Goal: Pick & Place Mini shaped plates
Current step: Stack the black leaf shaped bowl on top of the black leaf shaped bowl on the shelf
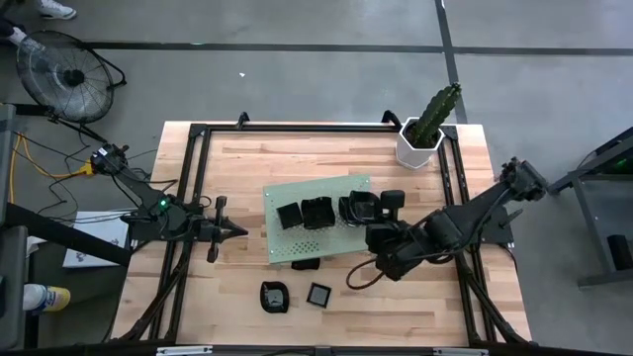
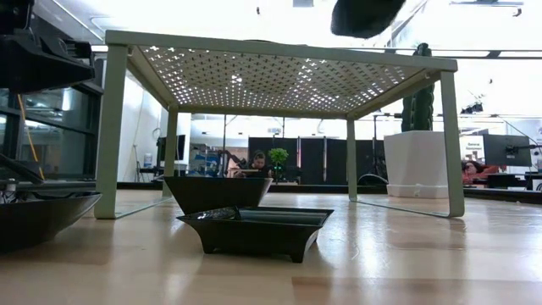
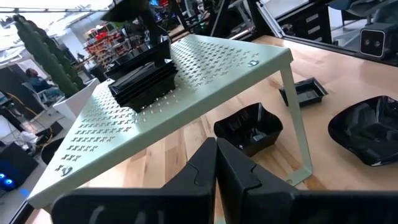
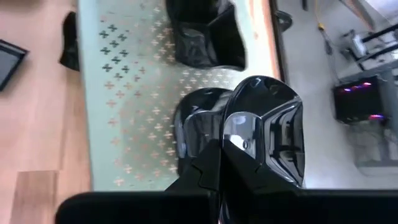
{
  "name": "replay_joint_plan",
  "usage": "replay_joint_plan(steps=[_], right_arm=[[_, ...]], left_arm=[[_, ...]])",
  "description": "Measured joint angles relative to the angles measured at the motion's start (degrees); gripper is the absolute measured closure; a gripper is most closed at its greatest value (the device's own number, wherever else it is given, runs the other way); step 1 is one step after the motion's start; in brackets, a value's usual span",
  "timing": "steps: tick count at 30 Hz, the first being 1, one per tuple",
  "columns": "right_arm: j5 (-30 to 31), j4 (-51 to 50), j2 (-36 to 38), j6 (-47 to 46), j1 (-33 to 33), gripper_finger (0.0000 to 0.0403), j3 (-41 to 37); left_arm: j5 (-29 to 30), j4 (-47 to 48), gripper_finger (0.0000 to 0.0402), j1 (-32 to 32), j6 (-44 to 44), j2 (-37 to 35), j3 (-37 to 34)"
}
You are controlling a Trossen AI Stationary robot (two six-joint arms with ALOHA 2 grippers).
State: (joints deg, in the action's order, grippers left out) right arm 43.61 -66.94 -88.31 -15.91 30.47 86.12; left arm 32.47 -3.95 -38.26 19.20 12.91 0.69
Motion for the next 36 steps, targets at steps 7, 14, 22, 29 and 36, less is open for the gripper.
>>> replay_joint_plan(steps=[7,14,22,29,36], right_arm=[[-1.29,9.69,2.85,3.80,-1.78,0.0403,-8.83],[-2.50,14.76,2.93,9.00,-3.71,0.0403,-10.12],[-6.82,16.25,2.93,15.80,-4.75,0.0403,-10.16],[-9.63,16.15,2.93,19.16,-4.75,0.0403,-10.15],[-10.63,16.04,2.93,21.46,-4.75,0.0403,-10.16]], left_arm=[[0.06,0.00,0.0400,-0.01,0.00,0.00,0.00],[0.08,0.00,0.0400,0.00,0.73,0.00,0.00],[0.14,0.00,0.0400,0.00,1.53,0.00,0.00],[0.20,0.00,0.0400,-0.01,1.53,0.00,0.00],[0.20,0.00,0.0400,0.00,1.53,0.00,0.00]])
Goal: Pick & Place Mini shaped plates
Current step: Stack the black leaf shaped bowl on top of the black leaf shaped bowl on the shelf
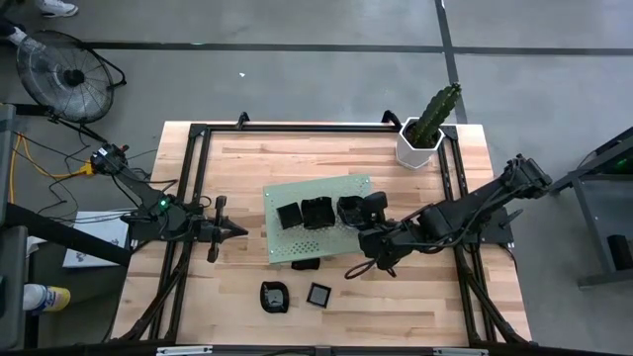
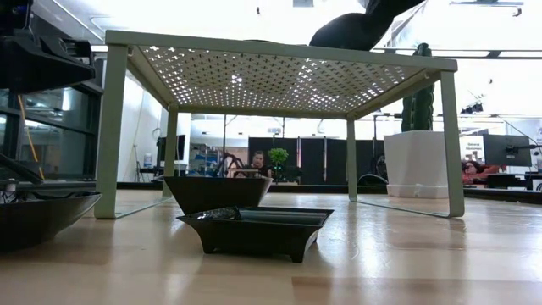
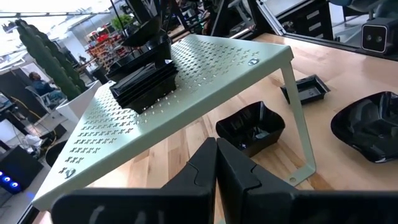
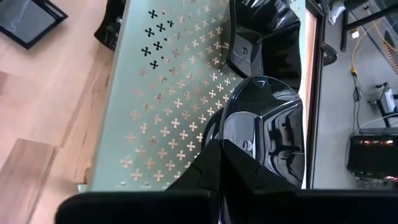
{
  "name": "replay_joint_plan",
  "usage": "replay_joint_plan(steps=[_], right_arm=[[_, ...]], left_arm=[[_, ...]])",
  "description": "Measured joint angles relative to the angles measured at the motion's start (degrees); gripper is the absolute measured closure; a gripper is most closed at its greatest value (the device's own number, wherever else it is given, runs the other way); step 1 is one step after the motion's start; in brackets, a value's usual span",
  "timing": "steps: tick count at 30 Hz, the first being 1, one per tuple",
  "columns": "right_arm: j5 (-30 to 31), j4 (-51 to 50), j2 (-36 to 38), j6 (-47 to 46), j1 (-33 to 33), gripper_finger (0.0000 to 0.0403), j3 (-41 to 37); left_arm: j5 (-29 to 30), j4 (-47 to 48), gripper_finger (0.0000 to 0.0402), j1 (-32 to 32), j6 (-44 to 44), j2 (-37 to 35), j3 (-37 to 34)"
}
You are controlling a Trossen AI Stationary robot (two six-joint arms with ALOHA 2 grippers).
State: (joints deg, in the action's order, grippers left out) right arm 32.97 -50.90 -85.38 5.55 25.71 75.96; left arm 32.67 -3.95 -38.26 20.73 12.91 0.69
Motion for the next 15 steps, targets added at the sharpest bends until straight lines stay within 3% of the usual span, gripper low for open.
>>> replay_joint_plan(steps=[15], right_arm=[[-4.69,-0.72,0.00,2.40,-3.17,0.0400,0.02]], left_arm=[[-0.04,0.00,0.0400,-0.02,0.00,0.00,0.00]])
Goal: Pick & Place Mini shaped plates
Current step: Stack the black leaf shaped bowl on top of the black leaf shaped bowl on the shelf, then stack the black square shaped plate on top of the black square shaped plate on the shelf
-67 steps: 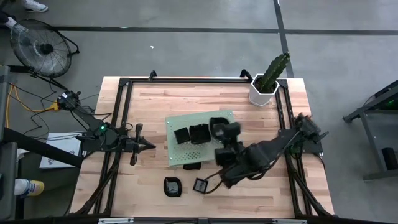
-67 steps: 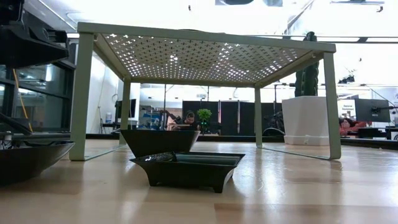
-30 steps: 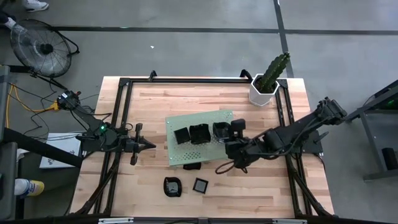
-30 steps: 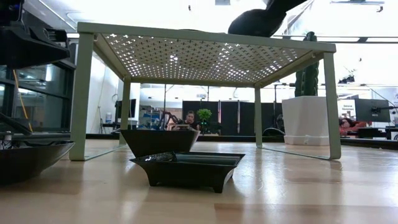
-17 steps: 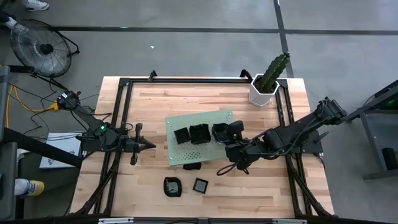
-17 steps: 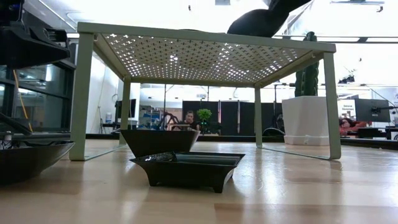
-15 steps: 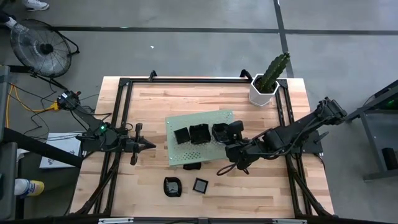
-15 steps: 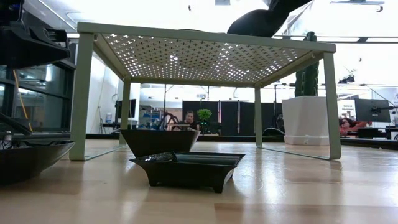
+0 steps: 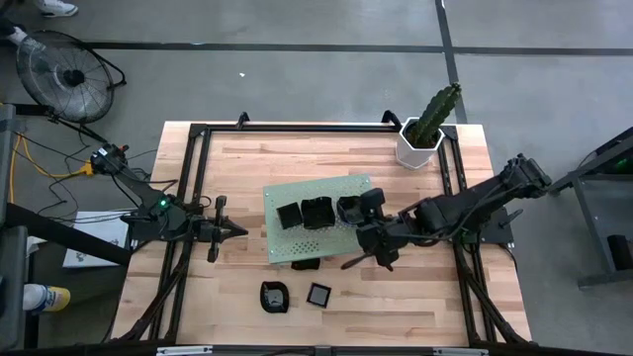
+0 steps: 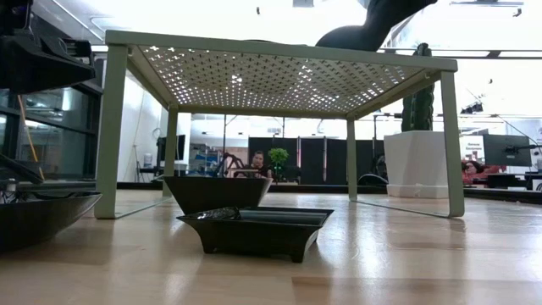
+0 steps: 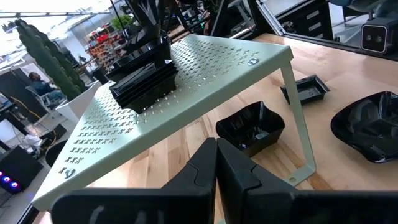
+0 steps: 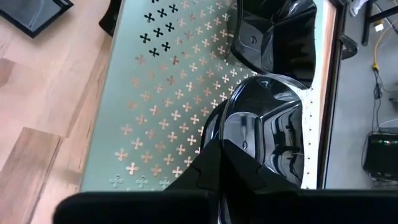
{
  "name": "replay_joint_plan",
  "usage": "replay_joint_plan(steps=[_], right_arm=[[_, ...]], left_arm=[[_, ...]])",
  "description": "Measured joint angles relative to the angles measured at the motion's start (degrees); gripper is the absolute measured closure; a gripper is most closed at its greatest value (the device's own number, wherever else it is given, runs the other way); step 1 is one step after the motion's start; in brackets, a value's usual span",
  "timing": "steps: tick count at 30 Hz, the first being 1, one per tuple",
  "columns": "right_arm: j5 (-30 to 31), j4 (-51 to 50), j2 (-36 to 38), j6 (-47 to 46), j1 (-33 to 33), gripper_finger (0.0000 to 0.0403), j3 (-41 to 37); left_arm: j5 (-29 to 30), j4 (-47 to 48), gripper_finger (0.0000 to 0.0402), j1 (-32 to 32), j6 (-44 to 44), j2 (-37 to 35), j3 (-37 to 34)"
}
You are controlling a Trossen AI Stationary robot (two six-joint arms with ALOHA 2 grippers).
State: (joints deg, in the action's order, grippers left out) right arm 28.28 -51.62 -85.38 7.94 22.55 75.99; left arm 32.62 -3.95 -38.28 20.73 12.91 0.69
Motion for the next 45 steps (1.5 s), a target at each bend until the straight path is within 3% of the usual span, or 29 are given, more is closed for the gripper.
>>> replay_joint_plan(steps=[12,31,38,45], right_arm=[[0.25,0.00,0.00,-0.02,-1.20,0.0334,0.00],[0.41,2.51,0.42,-0.90,-1.14,0.0274,0.02],[1.38,2.43,1.48,-5.48,-1.12,0.0243,0.02],[0.79,2.59,5.60,-16.51,-1.12,0.0234,0.02]], left_arm=[[-0.15,0.01,0.0400,0.02,0.00,0.00,0.00],[-0.15,0.02,0.0400,0.02,0.00,-0.02,0.00],[-0.13,0.01,0.0400,0.01,0.00,0.00,0.00],[-0.13,0.00,0.0400,0.02,0.00,0.00,0.00]])
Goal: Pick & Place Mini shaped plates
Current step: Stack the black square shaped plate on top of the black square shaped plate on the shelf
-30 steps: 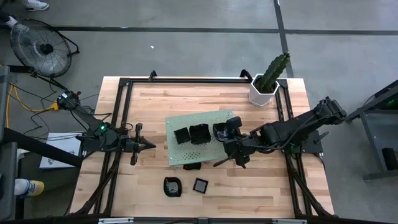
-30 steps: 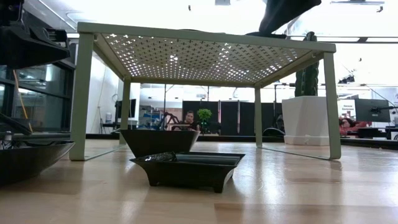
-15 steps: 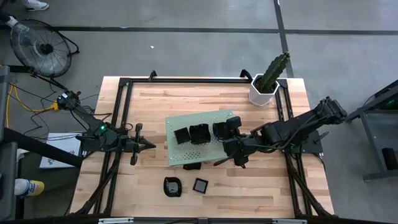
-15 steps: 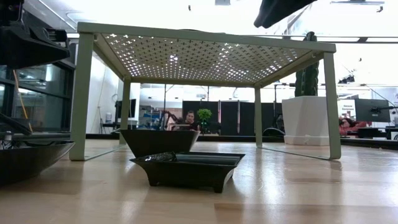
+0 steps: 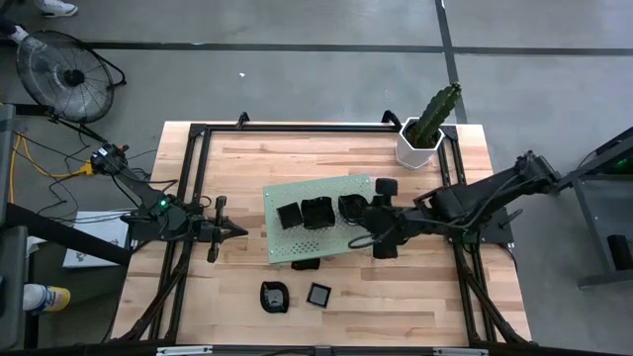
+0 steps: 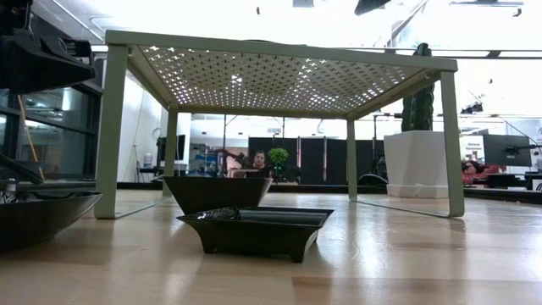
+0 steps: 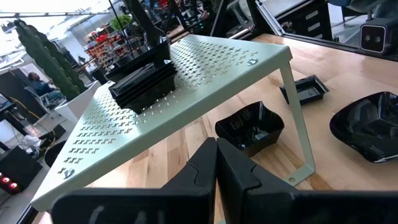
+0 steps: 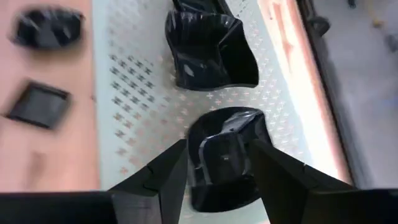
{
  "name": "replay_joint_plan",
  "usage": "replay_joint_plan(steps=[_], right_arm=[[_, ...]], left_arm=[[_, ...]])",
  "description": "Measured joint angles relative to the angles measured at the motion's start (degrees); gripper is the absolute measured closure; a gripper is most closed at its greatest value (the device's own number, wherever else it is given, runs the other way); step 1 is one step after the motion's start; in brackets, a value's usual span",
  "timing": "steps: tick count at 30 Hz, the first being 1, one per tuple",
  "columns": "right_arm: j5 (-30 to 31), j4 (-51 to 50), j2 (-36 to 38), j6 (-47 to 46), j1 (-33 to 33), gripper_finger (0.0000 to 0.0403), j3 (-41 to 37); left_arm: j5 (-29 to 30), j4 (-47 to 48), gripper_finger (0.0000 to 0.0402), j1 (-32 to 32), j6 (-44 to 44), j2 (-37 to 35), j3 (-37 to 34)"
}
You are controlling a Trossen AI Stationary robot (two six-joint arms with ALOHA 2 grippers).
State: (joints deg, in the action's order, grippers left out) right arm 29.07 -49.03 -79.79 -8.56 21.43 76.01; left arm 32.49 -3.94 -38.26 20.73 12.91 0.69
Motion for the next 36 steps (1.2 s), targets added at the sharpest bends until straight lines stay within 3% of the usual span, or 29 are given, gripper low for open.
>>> replay_joint_plan(steps=[6,11,20,28,36], right_arm=[[-8.95,2.29,1.19,-9.09,0.53,0.0240,0.02],[-16.11,10.47,-0.47,-13.11,3.36,0.0241,0.02],[-13.92,24.30,-7.44,-15.34,11.88,0.0246,0.07],[-13.41,27.84,-19.42,-12.12,15.85,0.0246,0.07],[-18.22,28.73,-28.77,-0.16,16.24,0.0249,0.04]], left_arm=[[0.02,0.01,0.0400,0.00,0.50,0.00,0.00],[0.02,0.02,0.0400,-0.01,0.63,0.00,0.00],[0.02,0.02,0.0400,-0.02,0.57,0.00,0.00],[0.02,0.02,0.0400,0.00,0.02,0.00,0.00],[0.02,0.02,0.0400,0.00,0.00,0.07,0.00]])
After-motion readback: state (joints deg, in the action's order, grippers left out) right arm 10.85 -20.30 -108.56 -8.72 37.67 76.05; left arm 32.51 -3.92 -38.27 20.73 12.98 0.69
